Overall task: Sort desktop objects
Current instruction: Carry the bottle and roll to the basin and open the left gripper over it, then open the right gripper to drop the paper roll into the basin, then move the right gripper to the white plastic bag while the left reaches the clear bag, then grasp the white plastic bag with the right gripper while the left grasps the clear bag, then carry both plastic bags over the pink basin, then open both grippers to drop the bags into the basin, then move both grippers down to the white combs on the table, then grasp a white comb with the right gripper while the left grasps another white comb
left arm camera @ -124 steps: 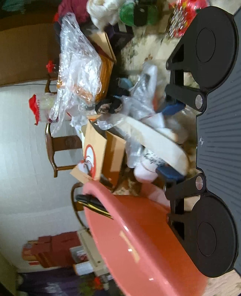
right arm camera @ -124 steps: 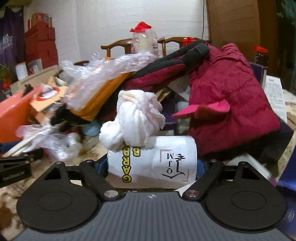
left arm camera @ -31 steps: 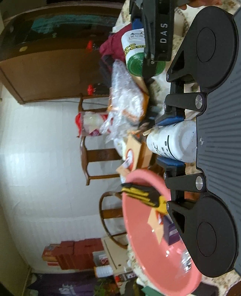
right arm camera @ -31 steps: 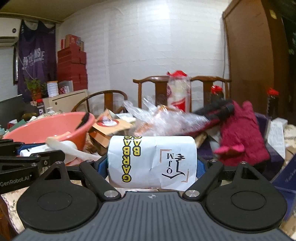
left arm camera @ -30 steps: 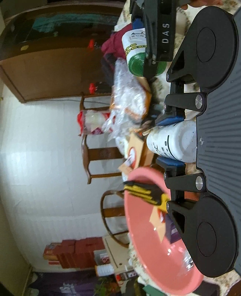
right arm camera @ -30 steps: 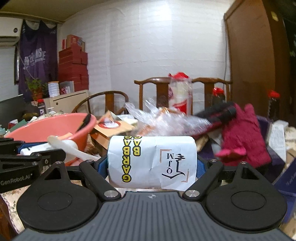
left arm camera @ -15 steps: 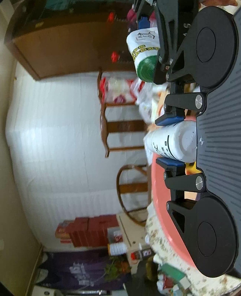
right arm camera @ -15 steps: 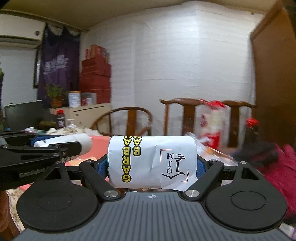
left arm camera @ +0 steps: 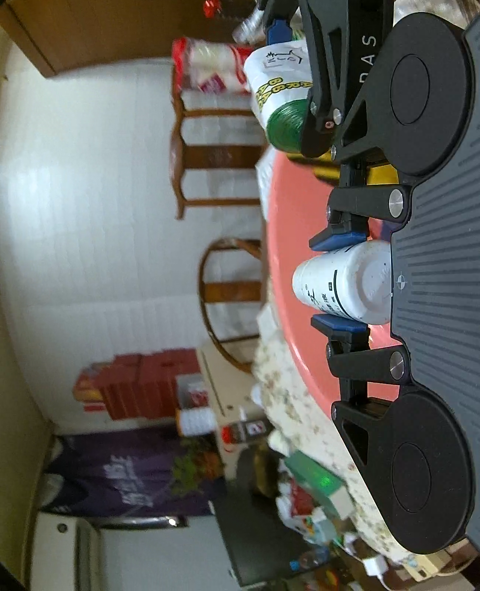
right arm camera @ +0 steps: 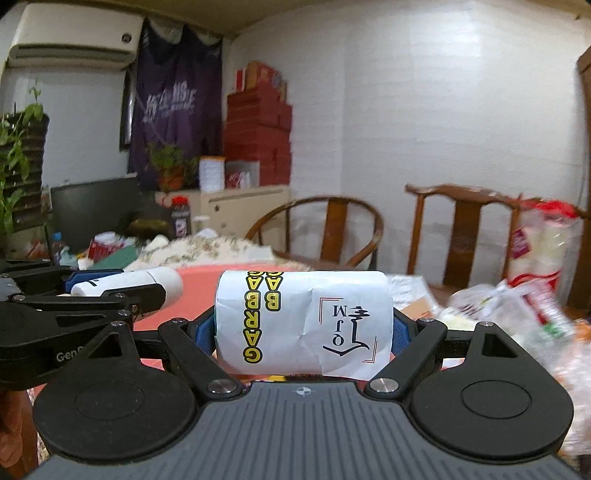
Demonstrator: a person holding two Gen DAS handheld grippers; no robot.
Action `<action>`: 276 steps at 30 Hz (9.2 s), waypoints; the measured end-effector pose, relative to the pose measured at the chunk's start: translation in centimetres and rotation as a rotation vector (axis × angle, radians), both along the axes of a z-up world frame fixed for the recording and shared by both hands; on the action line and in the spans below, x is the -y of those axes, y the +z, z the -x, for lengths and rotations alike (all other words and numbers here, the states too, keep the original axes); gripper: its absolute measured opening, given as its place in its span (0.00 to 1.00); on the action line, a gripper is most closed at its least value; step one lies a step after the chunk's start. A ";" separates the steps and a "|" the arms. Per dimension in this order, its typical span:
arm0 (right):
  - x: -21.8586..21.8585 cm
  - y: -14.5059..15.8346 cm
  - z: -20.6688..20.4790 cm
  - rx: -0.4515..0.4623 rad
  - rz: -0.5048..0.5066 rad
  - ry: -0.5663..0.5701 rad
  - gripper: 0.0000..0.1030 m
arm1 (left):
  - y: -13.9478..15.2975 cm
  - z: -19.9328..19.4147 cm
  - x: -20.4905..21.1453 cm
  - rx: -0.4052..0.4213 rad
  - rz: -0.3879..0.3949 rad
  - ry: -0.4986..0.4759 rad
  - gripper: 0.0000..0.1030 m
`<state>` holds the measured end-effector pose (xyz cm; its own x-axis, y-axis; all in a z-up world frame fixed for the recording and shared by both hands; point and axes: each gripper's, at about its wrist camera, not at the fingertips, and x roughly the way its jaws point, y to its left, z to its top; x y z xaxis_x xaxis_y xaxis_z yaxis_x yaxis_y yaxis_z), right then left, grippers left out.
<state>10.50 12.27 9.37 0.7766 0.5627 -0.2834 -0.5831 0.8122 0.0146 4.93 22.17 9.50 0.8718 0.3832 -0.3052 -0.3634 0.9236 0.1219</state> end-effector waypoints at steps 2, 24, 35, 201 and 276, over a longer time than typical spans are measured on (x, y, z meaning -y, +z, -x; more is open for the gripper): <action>-1.2 -0.7 -0.9 -0.049 0.031 0.005 0.85 | -0.5 -0.2 -0.6 0.001 -0.006 0.030 0.68; 11.4 -2.6 5.4 -0.035 -0.110 -0.232 0.98 | -1.5 5.3 10.1 0.083 -0.038 -0.153 0.98; 24.9 -7.0 10.6 -0.071 -0.081 -0.553 0.98 | -7.5 4.0 19.9 -0.055 -0.022 -0.356 0.98; 17.4 -4.4 5.3 -0.135 -0.171 -0.306 0.89 | -4.2 4.8 12.8 -0.013 -0.045 -0.228 0.97; 15.6 -11.5 2.6 -0.350 0.038 -0.225 0.91 | -12.1 1.5 16.5 -0.289 -0.120 -0.443 0.81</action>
<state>7.86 -3.33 -2.12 0.7320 0.3738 -0.5696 -0.3561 0.9227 0.1480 3.42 5.67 -2.59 0.8446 0.0445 -0.5335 0.1220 0.9543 0.2728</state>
